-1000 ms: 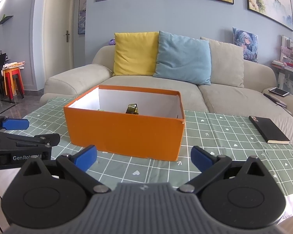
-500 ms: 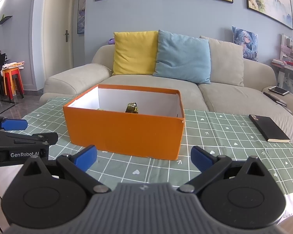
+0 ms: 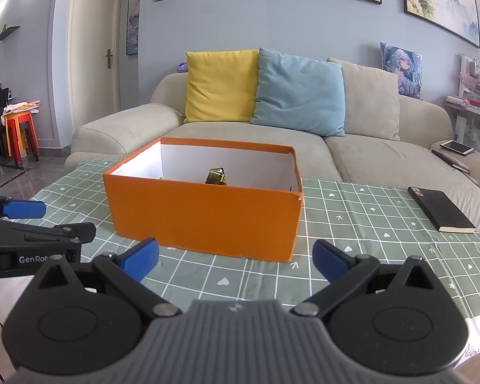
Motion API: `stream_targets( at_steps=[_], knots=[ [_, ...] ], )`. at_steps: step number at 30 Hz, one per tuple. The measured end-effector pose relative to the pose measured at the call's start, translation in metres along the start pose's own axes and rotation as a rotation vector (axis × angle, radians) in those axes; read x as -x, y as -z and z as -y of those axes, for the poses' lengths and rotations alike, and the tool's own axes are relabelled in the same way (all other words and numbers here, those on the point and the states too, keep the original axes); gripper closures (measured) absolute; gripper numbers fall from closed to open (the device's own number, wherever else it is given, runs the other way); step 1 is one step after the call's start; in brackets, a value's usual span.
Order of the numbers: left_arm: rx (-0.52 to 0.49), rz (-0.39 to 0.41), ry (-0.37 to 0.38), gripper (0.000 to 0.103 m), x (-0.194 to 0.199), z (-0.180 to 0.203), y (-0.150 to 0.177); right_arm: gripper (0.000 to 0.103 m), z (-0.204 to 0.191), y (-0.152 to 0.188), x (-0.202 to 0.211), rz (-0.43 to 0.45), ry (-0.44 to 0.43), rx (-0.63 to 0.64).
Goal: Organize snacks
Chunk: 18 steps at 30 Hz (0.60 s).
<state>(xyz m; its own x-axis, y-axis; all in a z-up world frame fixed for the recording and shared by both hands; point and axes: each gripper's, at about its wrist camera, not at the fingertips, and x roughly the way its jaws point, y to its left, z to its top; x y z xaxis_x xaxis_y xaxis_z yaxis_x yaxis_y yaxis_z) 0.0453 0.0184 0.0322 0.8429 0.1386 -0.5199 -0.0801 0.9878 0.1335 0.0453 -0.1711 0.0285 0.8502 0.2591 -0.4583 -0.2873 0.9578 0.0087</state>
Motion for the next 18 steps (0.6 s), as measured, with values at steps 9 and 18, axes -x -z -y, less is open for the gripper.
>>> stream_targets(
  at_steps=[9, 18],
  knots=[
    [0.005, -0.002, -0.003, 0.015, 0.0, 0.001, 0.0009, 0.004, -0.0002, -0.0001, -0.0004, 0.0, 0.0, -0.001],
    [0.001, -0.003, 0.001, 0.015, -0.0005, 0.0029, 0.0022, 0.004, -0.0016, 0.0009, -0.0025, -0.008, 0.0, 0.001]
  ],
)
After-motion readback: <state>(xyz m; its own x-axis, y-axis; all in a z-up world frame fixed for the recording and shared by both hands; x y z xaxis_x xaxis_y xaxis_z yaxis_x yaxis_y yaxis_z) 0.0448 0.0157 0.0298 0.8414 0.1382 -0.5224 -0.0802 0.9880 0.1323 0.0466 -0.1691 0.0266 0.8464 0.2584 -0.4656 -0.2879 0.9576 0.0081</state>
